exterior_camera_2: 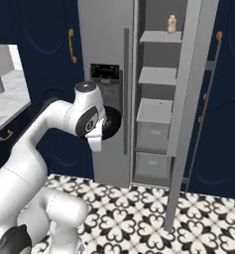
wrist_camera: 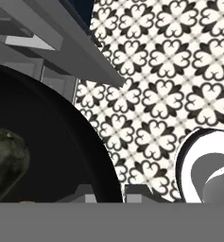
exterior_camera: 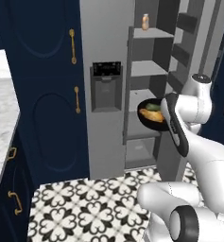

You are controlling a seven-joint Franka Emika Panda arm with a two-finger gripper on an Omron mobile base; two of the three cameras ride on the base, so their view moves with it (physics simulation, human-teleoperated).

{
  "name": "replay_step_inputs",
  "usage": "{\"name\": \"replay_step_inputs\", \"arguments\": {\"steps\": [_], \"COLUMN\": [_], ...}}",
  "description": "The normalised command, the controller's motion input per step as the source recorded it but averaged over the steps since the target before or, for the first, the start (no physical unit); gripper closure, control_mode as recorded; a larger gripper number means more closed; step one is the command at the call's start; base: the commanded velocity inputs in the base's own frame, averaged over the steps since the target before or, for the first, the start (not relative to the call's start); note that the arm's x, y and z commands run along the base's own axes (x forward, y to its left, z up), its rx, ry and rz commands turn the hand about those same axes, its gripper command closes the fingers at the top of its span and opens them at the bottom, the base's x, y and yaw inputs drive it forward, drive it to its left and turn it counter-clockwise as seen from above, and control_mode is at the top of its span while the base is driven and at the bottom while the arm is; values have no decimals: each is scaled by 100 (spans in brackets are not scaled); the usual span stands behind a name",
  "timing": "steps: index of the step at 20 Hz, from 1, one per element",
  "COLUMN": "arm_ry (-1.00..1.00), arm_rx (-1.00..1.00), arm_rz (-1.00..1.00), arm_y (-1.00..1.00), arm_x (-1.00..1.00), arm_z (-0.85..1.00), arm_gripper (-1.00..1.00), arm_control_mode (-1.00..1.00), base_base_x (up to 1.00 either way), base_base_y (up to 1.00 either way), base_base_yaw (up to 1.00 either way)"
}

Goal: Pick the chicken drumstick and cucumber from their plates and place them in the bowl. Then put the bowl in the fridge.

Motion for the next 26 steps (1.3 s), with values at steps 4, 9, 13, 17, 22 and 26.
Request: {"name": "replay_step_inputs", "arguments": {"steps": [4,9,13,17,22,26], "arm_ry": [0,0,0,0,0,0], "arm_rx": [0,0,0,0,0,0], "arm_rz": [0,0,0,0,0,0], "arm_y": [0,0,0,0,0,0], "arm_x": [0,0,0,0,0,0], "arm_z": [0,0,0,0,0,0], "arm_gripper": [100,100,100,100,100,100], "arm_control_mode": [100,100,100,100,100,100], "base_base_x": [37,71,82,68,48,48], "base_base_y": [0,0,0,-32,-48,-12], "base_base_yaw": [-10,-6,-3,0,-2,-2]}}
